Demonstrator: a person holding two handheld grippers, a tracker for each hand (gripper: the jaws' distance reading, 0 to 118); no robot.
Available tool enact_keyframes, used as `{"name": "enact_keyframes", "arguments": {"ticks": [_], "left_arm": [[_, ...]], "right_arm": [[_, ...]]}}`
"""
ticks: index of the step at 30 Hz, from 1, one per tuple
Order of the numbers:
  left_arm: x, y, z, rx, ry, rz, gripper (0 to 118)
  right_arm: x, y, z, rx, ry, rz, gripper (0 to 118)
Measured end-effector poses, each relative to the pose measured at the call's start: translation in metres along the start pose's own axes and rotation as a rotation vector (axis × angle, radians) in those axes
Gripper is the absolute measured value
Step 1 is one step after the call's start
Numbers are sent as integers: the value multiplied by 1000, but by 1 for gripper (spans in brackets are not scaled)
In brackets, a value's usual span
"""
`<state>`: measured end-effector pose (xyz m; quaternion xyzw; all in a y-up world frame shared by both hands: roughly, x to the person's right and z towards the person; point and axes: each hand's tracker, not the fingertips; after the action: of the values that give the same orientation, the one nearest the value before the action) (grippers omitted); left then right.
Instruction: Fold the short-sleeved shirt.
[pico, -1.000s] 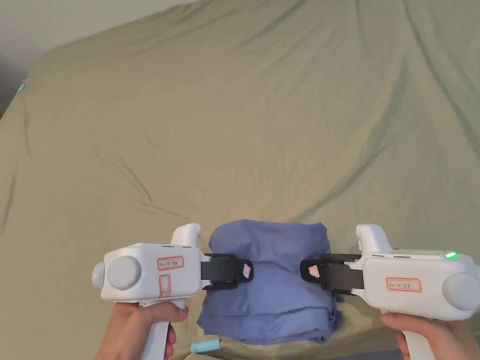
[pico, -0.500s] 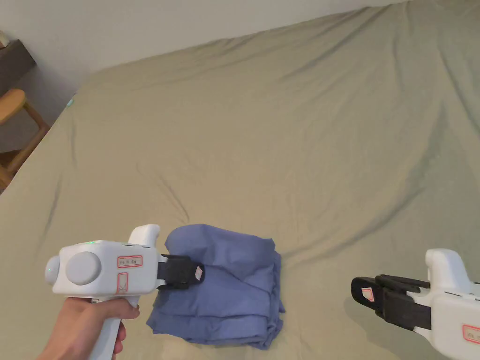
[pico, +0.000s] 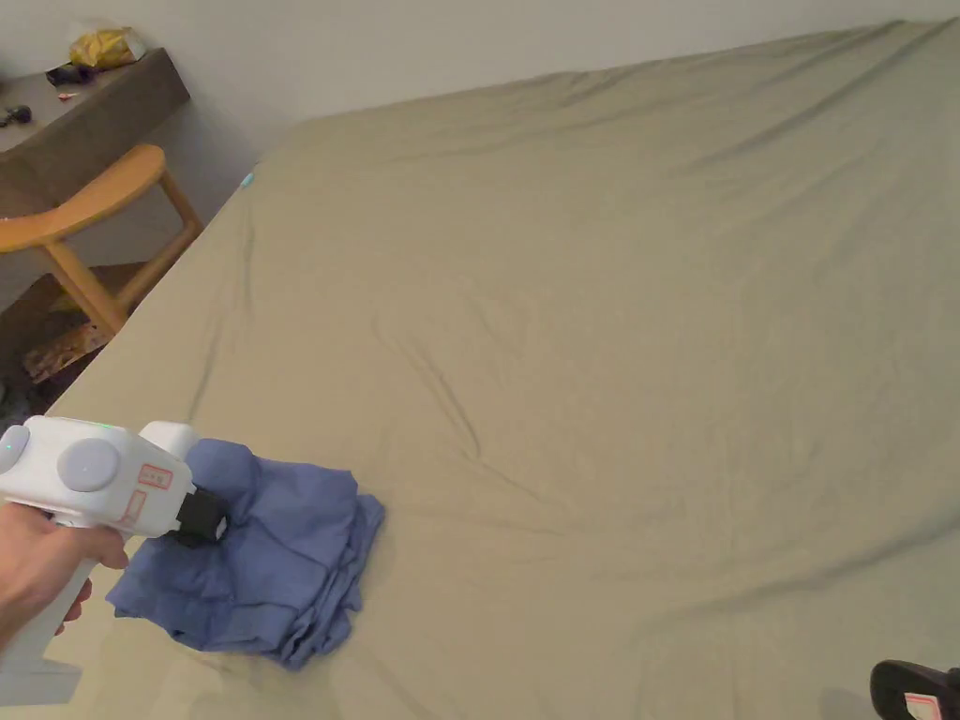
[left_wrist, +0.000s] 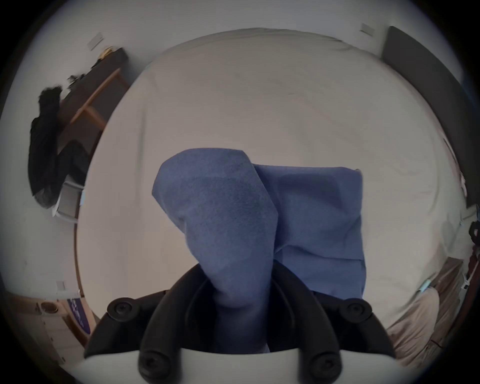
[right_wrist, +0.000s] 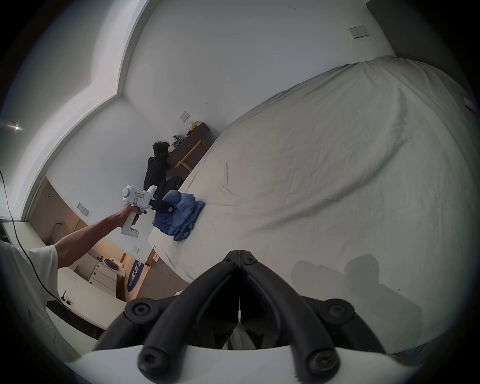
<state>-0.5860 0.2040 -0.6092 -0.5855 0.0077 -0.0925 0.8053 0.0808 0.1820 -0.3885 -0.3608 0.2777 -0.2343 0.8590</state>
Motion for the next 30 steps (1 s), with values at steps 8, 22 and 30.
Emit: {"name": "enact_keyframes", "arguments": {"ticks": [8,22,30], "left_arm": [[-70,-17,-57,-61,125,116,21],[-95,-59,-19,176,186,315,111],[-32,-100,92,482,54,334,111]], "right_arm": [[12,3,-8,-8,-30,-49,0],[-12,6,23,52,-89,-29,0],[-33,5,73,137,-132,-9,0]]}}
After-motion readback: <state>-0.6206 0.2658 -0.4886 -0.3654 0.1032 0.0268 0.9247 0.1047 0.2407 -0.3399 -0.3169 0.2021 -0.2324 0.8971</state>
